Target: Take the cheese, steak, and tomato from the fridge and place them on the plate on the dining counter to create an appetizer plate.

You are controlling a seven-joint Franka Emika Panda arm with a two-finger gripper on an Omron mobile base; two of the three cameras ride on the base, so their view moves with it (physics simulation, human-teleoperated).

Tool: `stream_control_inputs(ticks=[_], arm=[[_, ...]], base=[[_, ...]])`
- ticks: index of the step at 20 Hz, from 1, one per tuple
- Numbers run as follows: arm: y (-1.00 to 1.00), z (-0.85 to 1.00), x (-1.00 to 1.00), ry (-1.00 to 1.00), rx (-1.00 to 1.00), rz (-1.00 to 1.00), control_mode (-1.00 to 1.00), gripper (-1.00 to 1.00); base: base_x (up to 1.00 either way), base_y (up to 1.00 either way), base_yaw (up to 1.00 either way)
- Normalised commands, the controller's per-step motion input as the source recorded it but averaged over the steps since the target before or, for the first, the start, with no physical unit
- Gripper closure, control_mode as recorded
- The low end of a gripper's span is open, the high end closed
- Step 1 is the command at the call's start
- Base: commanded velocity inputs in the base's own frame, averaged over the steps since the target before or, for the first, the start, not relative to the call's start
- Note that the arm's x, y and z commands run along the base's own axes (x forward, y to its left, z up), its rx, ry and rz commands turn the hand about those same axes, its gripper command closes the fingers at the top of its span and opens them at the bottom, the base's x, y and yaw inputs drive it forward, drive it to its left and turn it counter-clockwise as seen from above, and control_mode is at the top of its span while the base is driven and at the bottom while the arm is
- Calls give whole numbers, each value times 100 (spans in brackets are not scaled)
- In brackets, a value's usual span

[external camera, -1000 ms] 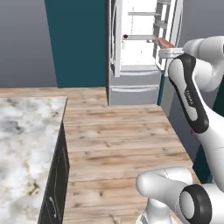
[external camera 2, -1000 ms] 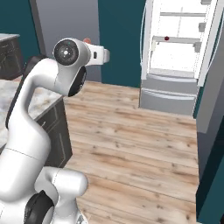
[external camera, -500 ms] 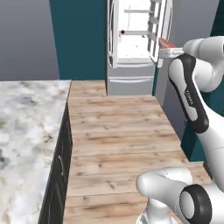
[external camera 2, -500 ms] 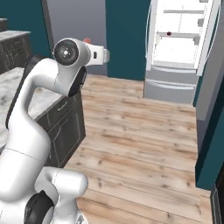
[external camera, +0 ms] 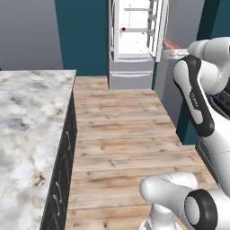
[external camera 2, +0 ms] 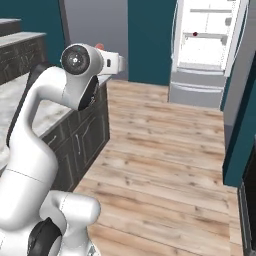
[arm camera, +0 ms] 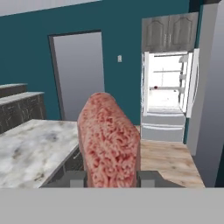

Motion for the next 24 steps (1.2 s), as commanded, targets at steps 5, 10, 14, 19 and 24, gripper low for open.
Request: stream_control_inputs(ticks=[5, 10, 14, 19, 24], arm=[[0, 0, 0, 0, 0, 0, 100, 100], [0, 0, 0, 0, 0, 0, 100, 100], [0, 0, 0, 0, 0, 0, 100, 100], [0, 0, 0, 0, 0, 0, 100, 100], [0, 0, 0, 0, 0, 0, 100, 100]], base=[[-100, 36, 0], [-100, 36, 0], [-100, 38, 0], [-100, 67, 0], [-67, 100, 0]])
